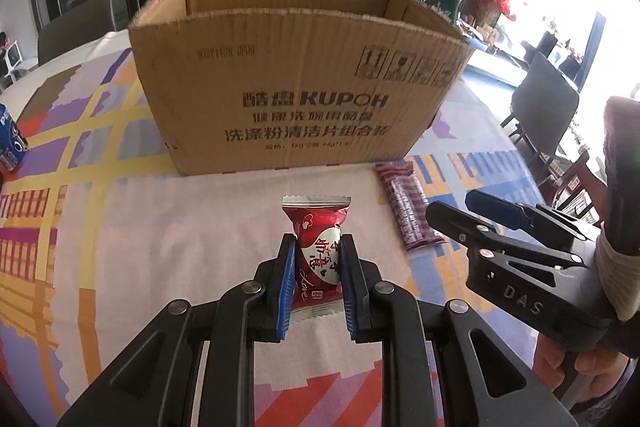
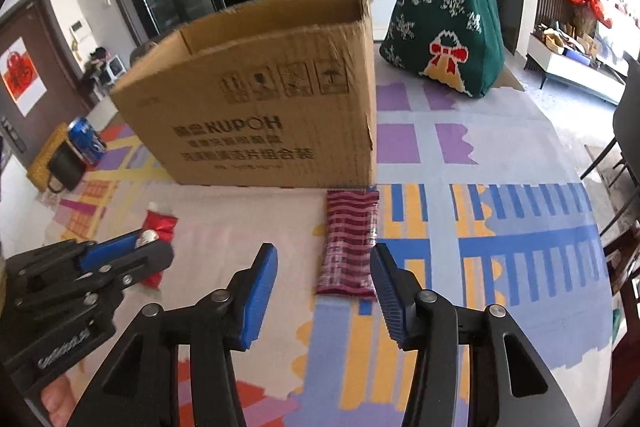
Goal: Organize snacks
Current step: 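Carry both snacks into the cardboard box and open both grippers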
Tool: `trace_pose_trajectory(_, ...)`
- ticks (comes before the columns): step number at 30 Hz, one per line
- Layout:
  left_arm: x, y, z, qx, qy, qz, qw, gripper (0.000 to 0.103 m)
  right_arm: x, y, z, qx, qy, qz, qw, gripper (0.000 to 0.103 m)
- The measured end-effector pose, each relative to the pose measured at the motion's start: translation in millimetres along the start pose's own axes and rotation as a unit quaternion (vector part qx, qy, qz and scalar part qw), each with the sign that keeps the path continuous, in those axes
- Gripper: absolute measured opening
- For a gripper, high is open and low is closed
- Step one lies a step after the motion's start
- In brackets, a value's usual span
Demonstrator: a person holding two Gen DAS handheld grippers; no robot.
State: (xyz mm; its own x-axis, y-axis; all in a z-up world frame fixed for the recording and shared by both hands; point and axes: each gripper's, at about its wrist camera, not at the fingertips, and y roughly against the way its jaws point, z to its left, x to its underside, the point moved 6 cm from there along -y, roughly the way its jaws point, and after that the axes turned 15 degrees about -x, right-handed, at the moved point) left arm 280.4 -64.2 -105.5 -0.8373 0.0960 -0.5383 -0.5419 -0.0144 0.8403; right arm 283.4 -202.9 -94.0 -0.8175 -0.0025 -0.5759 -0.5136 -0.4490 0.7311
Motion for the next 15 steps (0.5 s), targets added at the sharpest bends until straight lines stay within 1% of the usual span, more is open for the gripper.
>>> trace_pose_trajectory(9, -5, -29, -2, -0.007, 0.002, 0.020, 0.9998, 0.022, -3, -42, -21, 0.029, 0.003, 0.040, 0.999, 0.049)
trace_pose_trajectory(15, -8, -41, -5, -0.006, 0.001, 0.029, 0.9995, 0.022, -4, -55, -27, 0.050, 0.012, 0.050, 0.997, 0.049)
